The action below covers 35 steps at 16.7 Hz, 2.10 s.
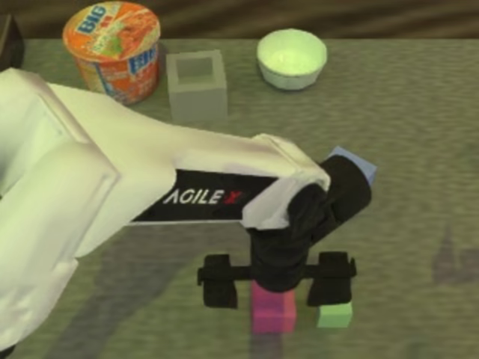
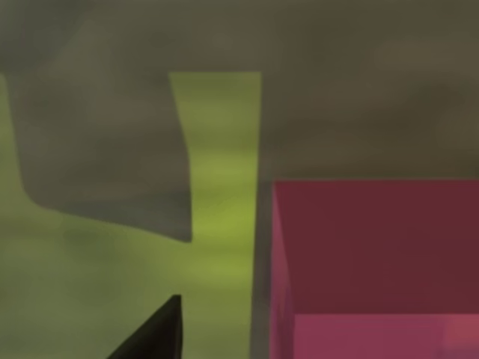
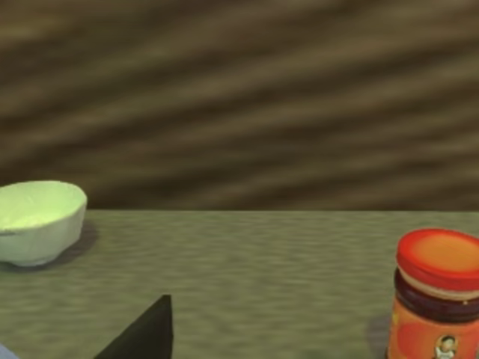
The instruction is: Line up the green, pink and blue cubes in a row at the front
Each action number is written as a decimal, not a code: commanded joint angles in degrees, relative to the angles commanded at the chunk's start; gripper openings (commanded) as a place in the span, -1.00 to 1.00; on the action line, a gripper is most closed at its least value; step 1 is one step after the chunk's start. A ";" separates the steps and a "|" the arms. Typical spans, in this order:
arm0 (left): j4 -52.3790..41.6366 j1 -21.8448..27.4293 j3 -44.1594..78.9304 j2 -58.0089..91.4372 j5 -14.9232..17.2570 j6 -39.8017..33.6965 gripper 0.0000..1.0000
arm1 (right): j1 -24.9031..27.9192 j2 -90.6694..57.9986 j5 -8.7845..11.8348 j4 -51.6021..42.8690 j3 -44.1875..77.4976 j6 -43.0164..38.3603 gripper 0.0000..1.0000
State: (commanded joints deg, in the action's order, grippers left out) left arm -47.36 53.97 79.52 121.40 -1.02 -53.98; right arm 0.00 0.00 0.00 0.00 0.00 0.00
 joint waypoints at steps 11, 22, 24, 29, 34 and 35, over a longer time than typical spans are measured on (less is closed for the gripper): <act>-13.50 -0.81 7.91 -5.44 -0.03 -0.37 1.00 | 0.00 0.00 0.00 0.00 0.00 0.00 1.00; -7.46 -6.69 -1.05 -16.99 -0.32 3.31 1.00 | 3.11 -12.39 0.23 -7.93 12.22 3.21 1.00; -3.34 -10.68 -7.42 -24.83 -0.34 6.17 1.00 | 4.88 -21.28 0.17 -13.14 20.76 5.23 1.00; 9.15 -22.56 -27.02 -48.76 -0.27 16.21 1.00 | 10.18 -52.83 -0.01 -29.64 47.00 11.33 1.00; 23.07 -35.17 -47.98 -75.55 -0.04 29.05 1.00 | 15.90 -87.66 0.07 -47.37 73.69 17.73 1.00; 25.92 -37.66 -52.06 -81.03 0.04 31.83 1.00 | 16.97 -93.82 0.09 -50.63 78.57 18.93 1.00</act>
State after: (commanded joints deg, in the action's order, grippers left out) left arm -21.44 16.31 27.46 40.36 -0.99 -22.16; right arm 16.97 -93.82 0.09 -50.63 78.57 18.93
